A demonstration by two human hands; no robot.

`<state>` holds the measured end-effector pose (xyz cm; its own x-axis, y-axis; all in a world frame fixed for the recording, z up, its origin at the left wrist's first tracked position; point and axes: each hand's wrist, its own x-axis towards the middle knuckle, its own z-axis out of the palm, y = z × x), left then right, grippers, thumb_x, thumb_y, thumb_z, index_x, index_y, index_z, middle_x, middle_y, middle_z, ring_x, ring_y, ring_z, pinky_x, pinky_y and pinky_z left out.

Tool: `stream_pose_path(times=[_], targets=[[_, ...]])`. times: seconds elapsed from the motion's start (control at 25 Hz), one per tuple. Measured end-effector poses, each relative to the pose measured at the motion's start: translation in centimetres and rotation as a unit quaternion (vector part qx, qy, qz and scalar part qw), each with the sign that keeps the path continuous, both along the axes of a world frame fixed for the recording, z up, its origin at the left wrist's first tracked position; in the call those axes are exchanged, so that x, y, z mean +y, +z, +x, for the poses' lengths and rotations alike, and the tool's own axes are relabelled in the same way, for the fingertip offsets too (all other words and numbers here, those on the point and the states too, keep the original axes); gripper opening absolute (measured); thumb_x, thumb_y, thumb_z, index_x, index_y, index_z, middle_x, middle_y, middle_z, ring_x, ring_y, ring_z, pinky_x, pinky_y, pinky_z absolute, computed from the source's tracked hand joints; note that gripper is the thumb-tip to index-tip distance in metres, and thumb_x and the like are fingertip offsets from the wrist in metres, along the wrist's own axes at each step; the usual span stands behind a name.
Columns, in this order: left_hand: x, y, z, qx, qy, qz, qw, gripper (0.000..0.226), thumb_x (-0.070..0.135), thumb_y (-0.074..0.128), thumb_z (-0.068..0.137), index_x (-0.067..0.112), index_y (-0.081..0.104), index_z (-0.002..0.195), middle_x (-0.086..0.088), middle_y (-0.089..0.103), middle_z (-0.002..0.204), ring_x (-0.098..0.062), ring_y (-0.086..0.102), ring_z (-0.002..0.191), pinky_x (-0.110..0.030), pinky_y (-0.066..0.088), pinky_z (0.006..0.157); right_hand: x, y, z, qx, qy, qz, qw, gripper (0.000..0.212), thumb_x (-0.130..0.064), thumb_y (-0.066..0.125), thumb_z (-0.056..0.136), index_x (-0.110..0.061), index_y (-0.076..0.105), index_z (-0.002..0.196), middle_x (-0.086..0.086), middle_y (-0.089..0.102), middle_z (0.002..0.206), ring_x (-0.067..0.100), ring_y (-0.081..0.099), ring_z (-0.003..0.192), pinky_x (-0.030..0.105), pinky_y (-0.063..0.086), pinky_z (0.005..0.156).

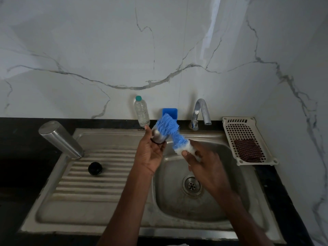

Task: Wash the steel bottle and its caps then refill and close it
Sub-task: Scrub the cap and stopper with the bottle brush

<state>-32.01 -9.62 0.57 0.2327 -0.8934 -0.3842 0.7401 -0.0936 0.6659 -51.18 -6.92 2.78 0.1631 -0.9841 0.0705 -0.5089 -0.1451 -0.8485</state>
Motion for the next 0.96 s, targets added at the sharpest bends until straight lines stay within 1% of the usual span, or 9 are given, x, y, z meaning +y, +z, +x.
stream_pose_path(times=[0.08,0.2,0.32,0.44,0.48,0.64,0.8,0.88,0.96], targets=[[-0.2,0.3,-0.1,-0.014,0.015,-0.002,1.0,0.029,0.035,0.058,0.103,0.009,0.068,0.112,-0.011,0.078,0.105,-0.024,0.074,0.099,-0.035,0.061,0.09,0.1,0.2,0.4,0.001,-0.014,-0.012,1.0,0.031,-0.042,0.064,0.099,-0.037,0.065,0.129,-0.015,0.072,0.088,0.002,0.069,0.078,0.029,0.06,0.072],[-0.3,0.5,0.1,-0.042,0.018,0.001,0.999,0.028,0.03,0.053,0.107,0.007,0.069,0.111,-0.012,0.079,0.1,-0.021,0.077,0.09,-0.032,0.063,0.076,-0.1,-0.1,0.5,-0.007,-0.035,-0.002,0.999,0.028,-0.035,0.067,0.098,-0.032,0.069,0.126,-0.014,0.073,0.095,-0.002,0.068,0.082,0.016,0.056,0.07],[-0.3,0.6,0.0,-0.063,0.012,-0.002,0.998,0.03,0.029,0.054,0.107,0.005,0.069,0.115,-0.017,0.078,0.111,-0.026,0.077,0.097,-0.04,0.06,0.088,-0.6,-0.1,0.6,-0.028,-0.059,0.014,0.998,0.031,-0.035,0.068,0.097,-0.031,0.069,0.128,-0.012,0.075,0.096,-0.001,0.07,0.082,0.029,0.061,0.073],[-0.3,0.2,0.1,-0.064,0.018,0.015,0.998,0.029,0.028,0.051,0.109,0.006,0.069,0.109,-0.012,0.08,0.101,-0.023,0.078,0.092,-0.034,0.062,0.073,0.2,-0.1,0.6,0.031,0.008,-0.003,0.999,0.028,-0.035,0.065,0.099,-0.032,0.067,0.127,-0.013,0.073,0.095,-0.001,0.069,0.082,0.03,0.061,0.072],[-0.2,0.2,0.1,-0.069,0.01,0.023,0.997,0.031,0.031,0.05,0.108,0.006,0.069,0.108,-0.011,0.08,0.1,-0.024,0.078,0.093,-0.032,0.062,0.07,0.3,-0.1,0.6,0.043,0.008,0.001,0.999,0.028,-0.035,0.064,0.1,-0.032,0.066,0.128,-0.013,0.072,0.095,0.0,0.069,0.081,0.03,0.061,0.073],[0.3,0.7,-1.1,-0.165,-0.001,0.016,0.986,0.059,0.063,0.039,0.098,0.017,0.067,0.124,-0.009,0.078,0.115,-0.024,0.074,0.112,-0.033,0.058,0.088,0.2,0.4,1.7,0.144,-0.02,-0.027,0.989,0.033,-0.041,0.06,0.101,-0.038,0.057,0.134,-0.012,0.071,0.09,0.002,0.066,0.069,0.029,0.059,0.064],[0.4,2.2,-1.7,-0.21,0.009,-0.029,0.977,0.056,0.058,0.02,0.107,0.025,0.062,0.122,0.007,0.081,0.098,-0.005,0.077,0.091,-0.017,0.058,0.07,1.5,0.0,1.9,0.193,-0.031,-0.077,0.978,0.041,-0.04,0.06,0.1,-0.038,0.052,0.14,-0.006,0.075,0.091,0.009,0.068,0.07,0.034,0.059,0.064],[0.6,2.9,-2.4,-0.242,-0.003,-0.025,0.97,0.063,0.065,0.017,0.102,0.028,0.062,0.126,0.01,0.08,0.107,-0.005,0.074,0.103,-0.024,0.059,0.089,1.0,-0.1,2.4,0.183,-0.048,-0.076,0.979,0.04,-0.038,0.057,0.102,-0.037,0.049,0.141,-0.004,0.075,0.09,0.012,0.069,0.069,0.036,0.059,0.063],[0.7,3.1,-2.6,-0.249,-0.001,-0.015,0.968,0.079,0.08,0.022,0.091,0.027,0.057,0.139,0.003,0.074,0.129,-0.013,0.068,0.122,-0.043,0.046,0.116,0.7,0.1,3.2,0.187,-0.045,-0.076,0.978,0.041,-0.036,0.056,0.103,-0.035,0.047,0.143,-0.003,0.074,0.09,0.012,0.068,0.069,0.037,0.059,0.062]])
